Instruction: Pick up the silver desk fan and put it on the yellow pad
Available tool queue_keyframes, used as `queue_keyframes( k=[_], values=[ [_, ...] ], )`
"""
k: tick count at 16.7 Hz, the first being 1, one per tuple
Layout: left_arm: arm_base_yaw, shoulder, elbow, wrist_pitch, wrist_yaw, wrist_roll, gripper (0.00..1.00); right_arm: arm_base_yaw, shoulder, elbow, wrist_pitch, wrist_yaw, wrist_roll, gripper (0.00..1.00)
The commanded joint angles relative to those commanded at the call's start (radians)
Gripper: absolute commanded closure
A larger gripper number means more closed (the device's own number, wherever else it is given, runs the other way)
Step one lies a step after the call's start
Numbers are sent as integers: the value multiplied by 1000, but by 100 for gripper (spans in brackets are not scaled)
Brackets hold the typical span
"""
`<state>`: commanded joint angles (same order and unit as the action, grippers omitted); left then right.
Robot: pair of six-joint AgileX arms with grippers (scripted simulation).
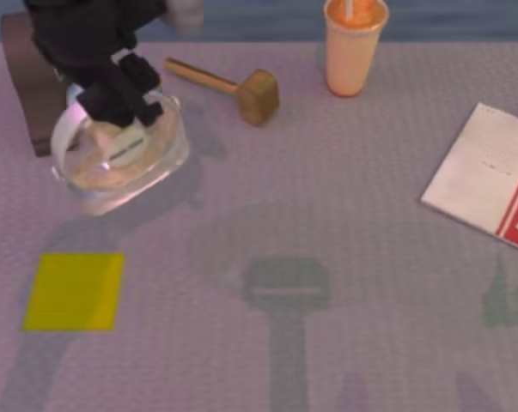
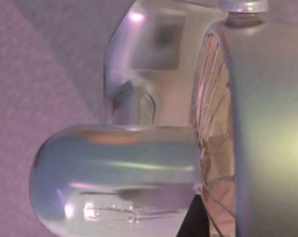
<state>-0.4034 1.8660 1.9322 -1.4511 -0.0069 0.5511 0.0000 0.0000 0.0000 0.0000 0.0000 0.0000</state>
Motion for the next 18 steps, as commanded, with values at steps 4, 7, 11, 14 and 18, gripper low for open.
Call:
queue_keyframes(
  k=[4,7,11,14,18],
  values=[
    [79,-130,-248,58,3,405,100,0,0,0,0,0,0,0],
    [128,-197,-402,84,4,620,100,0,0,0,0,0,0,0],
    [162,-238,-513,98,4,754,100,0,0,0,0,0,0,0],
    [164,-241,-520,99,4,762,100,0,0,0,0,0,0,0],
    [163,-238,-529,114,4,760,100,0,0,0,0,0,0,0]
  ],
)
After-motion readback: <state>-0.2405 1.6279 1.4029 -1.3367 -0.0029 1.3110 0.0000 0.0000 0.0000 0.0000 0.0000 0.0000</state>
